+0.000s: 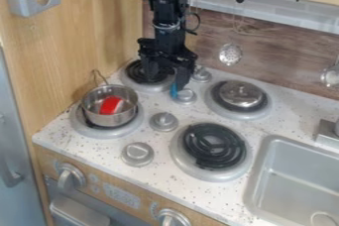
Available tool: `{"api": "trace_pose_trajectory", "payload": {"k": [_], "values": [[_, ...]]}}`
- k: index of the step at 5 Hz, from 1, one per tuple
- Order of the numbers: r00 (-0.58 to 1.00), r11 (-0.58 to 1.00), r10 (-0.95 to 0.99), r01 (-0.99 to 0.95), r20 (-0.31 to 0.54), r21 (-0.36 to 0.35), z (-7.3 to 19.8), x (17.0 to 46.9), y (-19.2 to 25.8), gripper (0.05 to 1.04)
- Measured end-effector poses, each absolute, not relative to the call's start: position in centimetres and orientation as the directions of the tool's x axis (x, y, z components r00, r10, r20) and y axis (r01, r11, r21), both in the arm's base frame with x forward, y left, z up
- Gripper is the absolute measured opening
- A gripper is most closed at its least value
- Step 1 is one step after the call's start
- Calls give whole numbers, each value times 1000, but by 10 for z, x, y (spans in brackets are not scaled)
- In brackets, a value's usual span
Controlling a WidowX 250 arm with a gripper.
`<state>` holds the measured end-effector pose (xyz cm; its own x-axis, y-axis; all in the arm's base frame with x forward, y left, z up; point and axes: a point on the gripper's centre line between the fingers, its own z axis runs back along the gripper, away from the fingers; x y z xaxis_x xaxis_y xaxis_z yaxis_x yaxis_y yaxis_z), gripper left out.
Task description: Moved the silver pot lid to the right bottom burner
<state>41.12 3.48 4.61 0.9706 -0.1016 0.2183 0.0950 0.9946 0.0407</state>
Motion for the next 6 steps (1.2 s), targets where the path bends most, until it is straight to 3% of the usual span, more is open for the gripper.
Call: {"api": "trace_pose_trajectory", "payload": {"k": [2, 3, 4, 5, 6], "values": [[983, 996, -89, 90, 163, 1, 20, 411, 28, 1000], [978, 992, -118, 124, 173, -26, 15, 426, 12, 1000], [955, 984, -139, 163, 262, -76, 1, 453, -10, 1000], [906, 980, -116, 171, 408, -101, 4, 480, -19, 1000], [836, 972, -163, 228, 524, -61, 8, 510, -39, 1000]]}}
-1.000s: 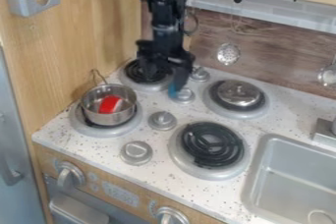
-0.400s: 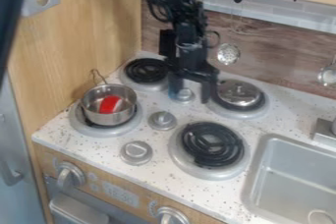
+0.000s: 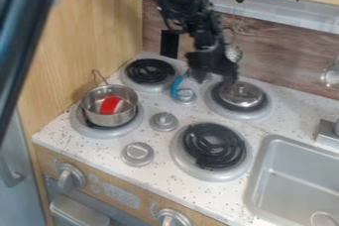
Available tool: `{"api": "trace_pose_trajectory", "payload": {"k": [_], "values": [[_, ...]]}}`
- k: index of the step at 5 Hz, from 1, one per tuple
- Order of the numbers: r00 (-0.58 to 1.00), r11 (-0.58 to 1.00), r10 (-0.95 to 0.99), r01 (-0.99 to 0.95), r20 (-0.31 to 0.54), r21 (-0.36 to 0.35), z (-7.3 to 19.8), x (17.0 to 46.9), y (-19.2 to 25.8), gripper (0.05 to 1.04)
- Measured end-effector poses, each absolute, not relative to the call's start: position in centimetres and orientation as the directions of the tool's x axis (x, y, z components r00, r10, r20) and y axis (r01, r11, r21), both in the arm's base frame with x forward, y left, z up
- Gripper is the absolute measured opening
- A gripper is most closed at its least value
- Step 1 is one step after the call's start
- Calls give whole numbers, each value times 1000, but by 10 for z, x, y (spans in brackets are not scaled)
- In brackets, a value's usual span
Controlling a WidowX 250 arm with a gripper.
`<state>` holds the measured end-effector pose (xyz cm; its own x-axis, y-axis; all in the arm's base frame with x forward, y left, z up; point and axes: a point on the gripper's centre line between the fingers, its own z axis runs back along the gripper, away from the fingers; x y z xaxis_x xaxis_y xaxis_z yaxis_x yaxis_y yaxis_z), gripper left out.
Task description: Moved the silver pot lid to the right bottom burner
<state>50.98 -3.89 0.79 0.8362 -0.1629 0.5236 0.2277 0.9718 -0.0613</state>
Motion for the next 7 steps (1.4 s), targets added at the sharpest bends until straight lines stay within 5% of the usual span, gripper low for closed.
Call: {"api": "trace_pose_trajectory", "payload": {"k": [1, 5, 7], "values": [[781, 962, -187, 268, 597, -49, 14, 530, -60, 1000], [806, 973, -169, 228, 568, -33, -21, 563, -59, 938], [809, 974, -174, 226, 562, -24, -21, 562, -61, 384]]}}
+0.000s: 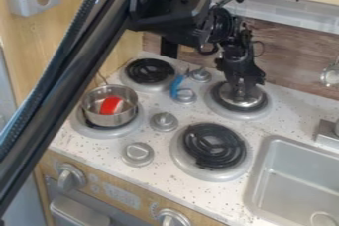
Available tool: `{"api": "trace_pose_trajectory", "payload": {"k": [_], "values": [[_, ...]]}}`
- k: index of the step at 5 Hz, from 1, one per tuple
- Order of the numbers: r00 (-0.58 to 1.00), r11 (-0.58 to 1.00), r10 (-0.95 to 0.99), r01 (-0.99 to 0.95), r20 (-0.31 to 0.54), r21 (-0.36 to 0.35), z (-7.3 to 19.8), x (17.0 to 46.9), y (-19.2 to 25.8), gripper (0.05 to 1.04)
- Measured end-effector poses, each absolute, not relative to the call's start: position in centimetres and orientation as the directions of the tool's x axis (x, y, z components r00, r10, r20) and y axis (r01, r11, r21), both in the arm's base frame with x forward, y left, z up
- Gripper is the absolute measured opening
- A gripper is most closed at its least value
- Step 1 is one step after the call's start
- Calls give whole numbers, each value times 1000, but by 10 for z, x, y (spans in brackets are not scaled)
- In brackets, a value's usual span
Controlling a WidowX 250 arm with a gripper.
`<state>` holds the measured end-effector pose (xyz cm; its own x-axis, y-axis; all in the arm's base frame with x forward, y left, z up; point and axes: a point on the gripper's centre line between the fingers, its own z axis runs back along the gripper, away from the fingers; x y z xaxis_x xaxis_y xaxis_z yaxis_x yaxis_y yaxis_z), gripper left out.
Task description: Moved the silver pot lid to the right bottom burner
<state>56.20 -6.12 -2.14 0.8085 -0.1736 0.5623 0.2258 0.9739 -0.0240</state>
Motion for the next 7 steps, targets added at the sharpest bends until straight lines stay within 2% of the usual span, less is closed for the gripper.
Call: {"api": "trace_pose_trajectory", "payload": {"k": [1, 2, 3, 4, 5, 6, 7], "values": [[807, 972, -182, 233, 562, -21, -22, 562, -62, 243], [803, 972, -166, 231, 572, -41, -23, 556, -64, 229], [784, 969, -166, 243, 599, -50, -2, 547, -66, 229], [768, 964, -147, 252, 623, -84, 25, 516, -68, 229], [761, 960, -153, 266, 630, -89, 46, 487, -66, 229], [782, 957, -181, 279, 596, -75, 49, 453, -63, 229], [802, 958, -220, 284, 555, -30, 42, 436, -56, 229]]}}
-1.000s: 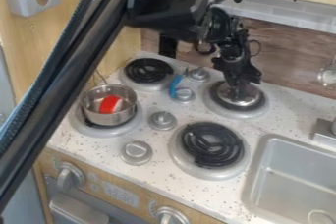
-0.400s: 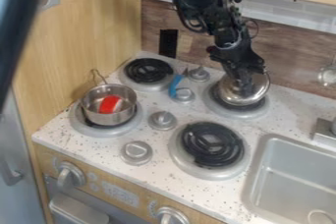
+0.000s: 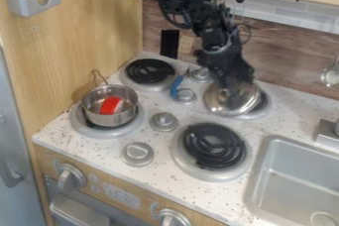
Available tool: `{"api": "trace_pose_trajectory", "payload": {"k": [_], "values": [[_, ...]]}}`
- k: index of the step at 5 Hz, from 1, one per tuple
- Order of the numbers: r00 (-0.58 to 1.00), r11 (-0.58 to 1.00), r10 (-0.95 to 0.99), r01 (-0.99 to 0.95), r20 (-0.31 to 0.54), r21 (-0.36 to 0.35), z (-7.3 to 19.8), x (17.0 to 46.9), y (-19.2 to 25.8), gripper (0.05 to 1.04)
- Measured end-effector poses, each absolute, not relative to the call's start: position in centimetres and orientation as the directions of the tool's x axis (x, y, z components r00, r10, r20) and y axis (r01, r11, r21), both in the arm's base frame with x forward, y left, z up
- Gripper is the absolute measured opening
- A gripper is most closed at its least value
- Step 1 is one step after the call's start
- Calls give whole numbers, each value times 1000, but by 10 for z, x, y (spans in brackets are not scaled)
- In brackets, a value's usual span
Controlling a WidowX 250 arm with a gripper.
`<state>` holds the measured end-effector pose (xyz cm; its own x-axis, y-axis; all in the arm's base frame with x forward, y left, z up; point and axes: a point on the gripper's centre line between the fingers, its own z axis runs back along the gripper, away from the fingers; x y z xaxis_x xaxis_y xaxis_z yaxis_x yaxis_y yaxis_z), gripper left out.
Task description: Moved the silver pot lid to the right bottom burner
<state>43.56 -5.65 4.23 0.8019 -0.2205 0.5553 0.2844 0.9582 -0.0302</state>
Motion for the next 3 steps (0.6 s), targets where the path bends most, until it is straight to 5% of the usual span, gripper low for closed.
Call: {"api": "trace_pose_trajectory", "payload": {"k": [3], "values": [[878, 955, -277, 295, 390, 14, 18, 404, -46, 229]]}}
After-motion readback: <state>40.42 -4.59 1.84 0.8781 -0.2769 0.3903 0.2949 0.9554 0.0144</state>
